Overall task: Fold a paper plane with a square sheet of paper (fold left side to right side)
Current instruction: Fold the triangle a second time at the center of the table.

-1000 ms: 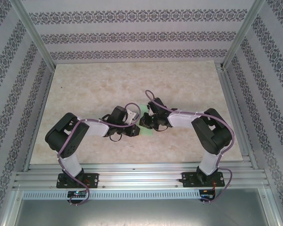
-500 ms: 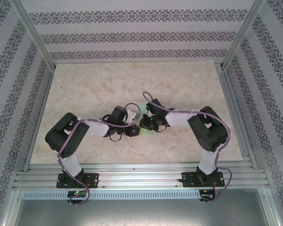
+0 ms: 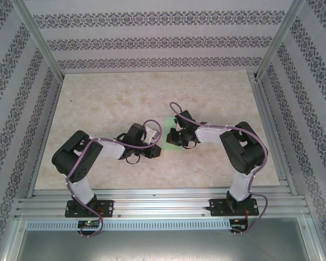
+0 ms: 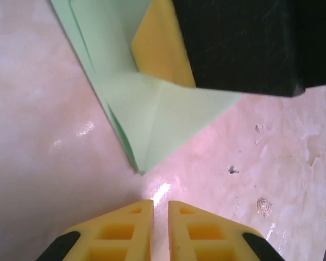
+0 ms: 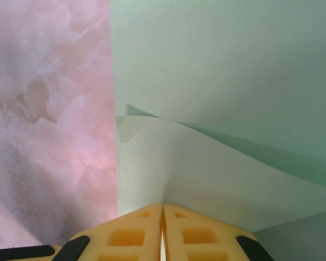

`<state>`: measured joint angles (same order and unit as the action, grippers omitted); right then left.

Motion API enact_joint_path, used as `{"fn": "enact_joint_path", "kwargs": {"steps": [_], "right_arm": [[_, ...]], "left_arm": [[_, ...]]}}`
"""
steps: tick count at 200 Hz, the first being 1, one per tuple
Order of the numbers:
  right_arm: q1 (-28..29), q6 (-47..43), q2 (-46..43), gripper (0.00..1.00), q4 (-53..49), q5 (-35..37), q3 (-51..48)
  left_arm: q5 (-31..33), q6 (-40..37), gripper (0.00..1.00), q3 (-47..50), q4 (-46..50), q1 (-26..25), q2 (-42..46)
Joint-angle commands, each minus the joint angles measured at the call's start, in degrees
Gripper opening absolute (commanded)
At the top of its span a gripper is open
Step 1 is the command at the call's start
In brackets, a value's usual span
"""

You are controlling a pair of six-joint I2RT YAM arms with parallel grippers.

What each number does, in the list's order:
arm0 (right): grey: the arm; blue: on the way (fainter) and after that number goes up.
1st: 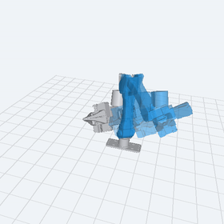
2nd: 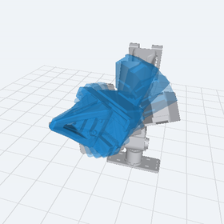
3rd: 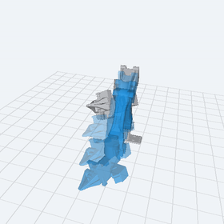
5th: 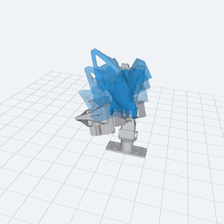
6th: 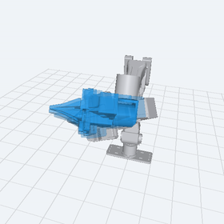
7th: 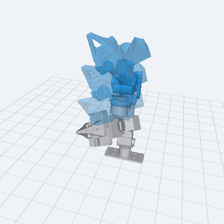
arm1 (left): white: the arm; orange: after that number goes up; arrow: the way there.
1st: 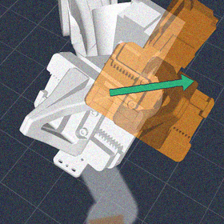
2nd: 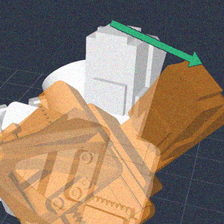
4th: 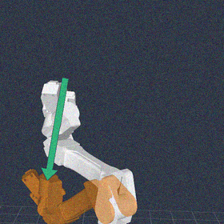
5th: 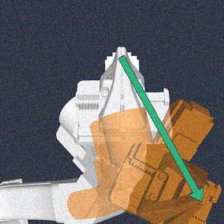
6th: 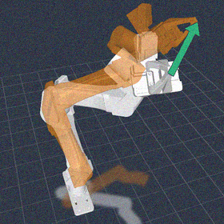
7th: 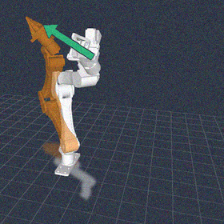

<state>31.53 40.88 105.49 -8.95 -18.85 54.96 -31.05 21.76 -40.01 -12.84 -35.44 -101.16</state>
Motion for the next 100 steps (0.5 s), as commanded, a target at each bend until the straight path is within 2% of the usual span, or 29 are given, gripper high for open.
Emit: {"fn": "enact_joint_path", "kwargs": {"steps": [1,54,100], "right_arm": [[-0.5,-1.6,-0.3,0.1,-1.9,3.4,-1.3],[0.2,0.2,-0.5,0.1,-1.2,1.8,-2.7],[0.3,1.4,-0.7,0.1,-1.2,0.5,-2.7]], "left_arm": [[-1.5,1.3,0.17,3.5,5.6,-1.8,-3.5],[-2.7,5.1,0.17,0.5,4.1,-0.7,6.2],[-3.8,8.4,0.14,-6.7,2.8,-0.7,2.5]]}}
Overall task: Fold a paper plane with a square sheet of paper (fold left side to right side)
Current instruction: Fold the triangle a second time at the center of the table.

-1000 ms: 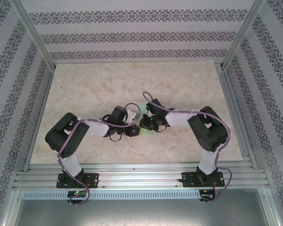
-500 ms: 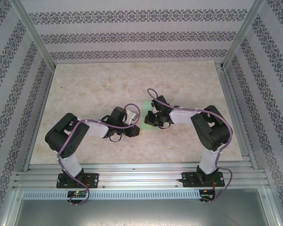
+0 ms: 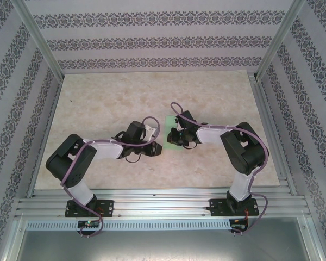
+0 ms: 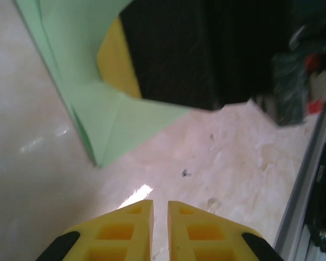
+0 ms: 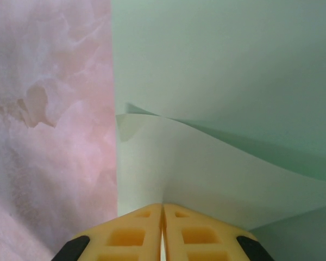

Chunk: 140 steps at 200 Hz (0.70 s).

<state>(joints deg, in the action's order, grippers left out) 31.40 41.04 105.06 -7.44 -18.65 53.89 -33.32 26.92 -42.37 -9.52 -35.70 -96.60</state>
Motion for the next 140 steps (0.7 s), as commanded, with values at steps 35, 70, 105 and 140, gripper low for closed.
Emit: {"fn": "enact_joint_path", "kwargs": {"steps": [35,70,105,140], "right_arm": [[0.4,1.8,-0.4,0.1,-2.9,0.0,-1.7],[0.4,1.7,-0.3,0.1,-2.9,-0.3,-1.5],[0.5,1.8,-0.1,0.1,-3.0,-0.6,-1.4],[0.6,1.8,-0.1,0.1,-3.0,-0.9,-1.3]], "left_arm": [[0.5,7.3,0.12,-6.8,-3.0,-0.2,-7.5],[1.3,9.7,0.1,-8.8,-3.8,-0.2,-11.3],[3.1,10.9,0.09,-9.2,-3.6,-0.2,-13.1],[5.1,11.9,0.09,-8.0,-4.5,-0.2,-12.5]]}}
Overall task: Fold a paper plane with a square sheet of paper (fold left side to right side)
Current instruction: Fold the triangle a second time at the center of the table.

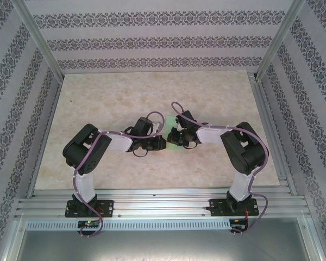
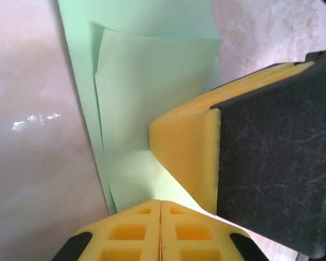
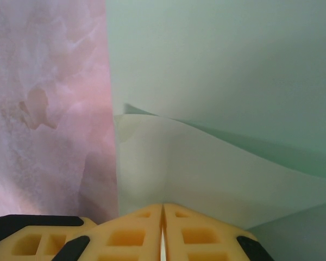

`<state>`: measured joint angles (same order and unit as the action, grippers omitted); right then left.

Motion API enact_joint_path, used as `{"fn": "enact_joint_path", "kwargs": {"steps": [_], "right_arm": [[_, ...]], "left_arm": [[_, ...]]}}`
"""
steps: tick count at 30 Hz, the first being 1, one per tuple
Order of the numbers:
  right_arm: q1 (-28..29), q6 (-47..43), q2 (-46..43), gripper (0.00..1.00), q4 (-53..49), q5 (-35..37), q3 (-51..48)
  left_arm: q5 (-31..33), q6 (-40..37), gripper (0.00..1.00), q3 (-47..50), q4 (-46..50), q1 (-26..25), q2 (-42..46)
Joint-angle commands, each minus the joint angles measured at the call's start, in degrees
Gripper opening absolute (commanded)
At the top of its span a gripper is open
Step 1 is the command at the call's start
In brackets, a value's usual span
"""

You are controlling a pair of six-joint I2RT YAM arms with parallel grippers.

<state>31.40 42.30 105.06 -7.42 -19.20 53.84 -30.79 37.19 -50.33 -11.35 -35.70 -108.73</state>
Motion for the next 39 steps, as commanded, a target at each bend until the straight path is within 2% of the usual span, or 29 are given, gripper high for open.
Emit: {"fn": "enact_joint_path", "kwargs": {"steps": [1,7,18,27,39], "right_arm": [[0.6,0.5,-0.1,0.11,-3.1,-0.3,-1.3],[0.7,0.4,-0.3,0.1,-3.3,-0.1,-1.1],[0.7,0.5,-0.8,0.11,-4.4,-0.7,1.0],[-1.1,-0.4,-0.8,0.11,-4.9,-0.1,1.9],[-6.9,-4.8,-0.4,0.11,-6.1,1.1,1.5]], "left_arm": [[2.6,1.7,0.09,0.0,-2.7,-0.2,-0.4],[4.5,0.2,0.09,-0.9,1.0,-0.2,1.0],[14.9,-5.9,0.09,-0.5,14.9,-3.6,0.8],[14.5,-4.8,0.09,0.2,17.0,-4.0,-0.2],[13.8,-4.0,0.08,1.0,17.1,-4.0,-0.9]]}}
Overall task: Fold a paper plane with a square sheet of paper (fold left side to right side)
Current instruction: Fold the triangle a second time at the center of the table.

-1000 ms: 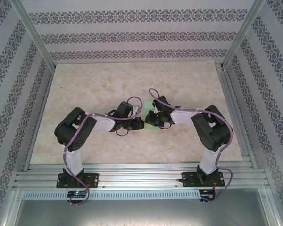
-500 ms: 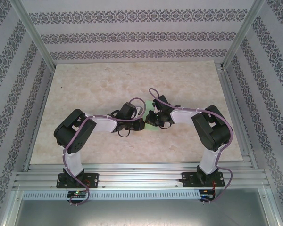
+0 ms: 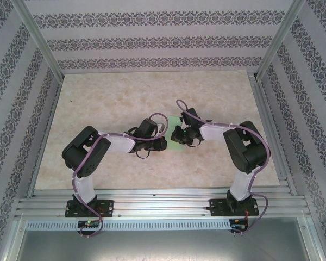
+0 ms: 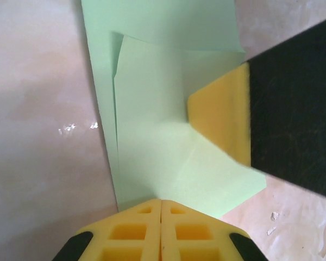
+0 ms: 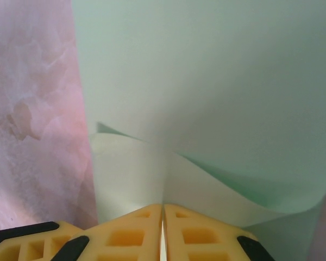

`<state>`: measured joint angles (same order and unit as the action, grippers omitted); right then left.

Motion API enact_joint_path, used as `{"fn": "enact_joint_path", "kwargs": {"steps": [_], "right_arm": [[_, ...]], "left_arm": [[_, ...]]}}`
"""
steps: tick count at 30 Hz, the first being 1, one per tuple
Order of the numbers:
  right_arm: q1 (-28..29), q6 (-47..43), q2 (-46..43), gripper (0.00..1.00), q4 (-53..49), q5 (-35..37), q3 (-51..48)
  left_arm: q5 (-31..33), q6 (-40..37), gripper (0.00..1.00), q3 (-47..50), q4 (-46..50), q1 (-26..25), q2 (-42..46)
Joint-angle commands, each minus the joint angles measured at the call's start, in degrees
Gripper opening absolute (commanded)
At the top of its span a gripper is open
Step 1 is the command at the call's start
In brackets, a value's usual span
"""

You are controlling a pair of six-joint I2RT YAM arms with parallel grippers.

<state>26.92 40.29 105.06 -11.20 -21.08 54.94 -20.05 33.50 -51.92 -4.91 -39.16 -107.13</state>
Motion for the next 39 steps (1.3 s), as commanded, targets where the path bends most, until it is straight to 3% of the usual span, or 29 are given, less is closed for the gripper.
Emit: {"fn": "enact_joint_path", "kwargs": {"steps": [1,13,23,30,39], "right_arm": [[-3.1,-3.4,-0.2,0.11,-2.8,3.1,0.8],[-9.7,-9.2,0.3,0.11,-7.6,4.6,4.9],[-4.3,-4.8,-9.3,0.12,-6.1,1.7,2.1],[1.1,-0.1,-3.6,0.12,0.1,0.0,0.8],[-0.1,-3.3,1.8,0.11,-7.1,6.1,2.3]], "left_arm": [[3.0,-0.3,0.08,2.6,10.7,-0.5,-2.5],[2.3,-0.5,0.08,2.6,10.1,-0.6,-2.3],[0.4,1.0,0.09,3.1,7.3,-1.0,-2.3],[0.4,1.2,0.09,3.0,7.2,-1.2,-2.0],[1.2,1.5,0.11,5.0,8.0,-1.2,0.1]]}}
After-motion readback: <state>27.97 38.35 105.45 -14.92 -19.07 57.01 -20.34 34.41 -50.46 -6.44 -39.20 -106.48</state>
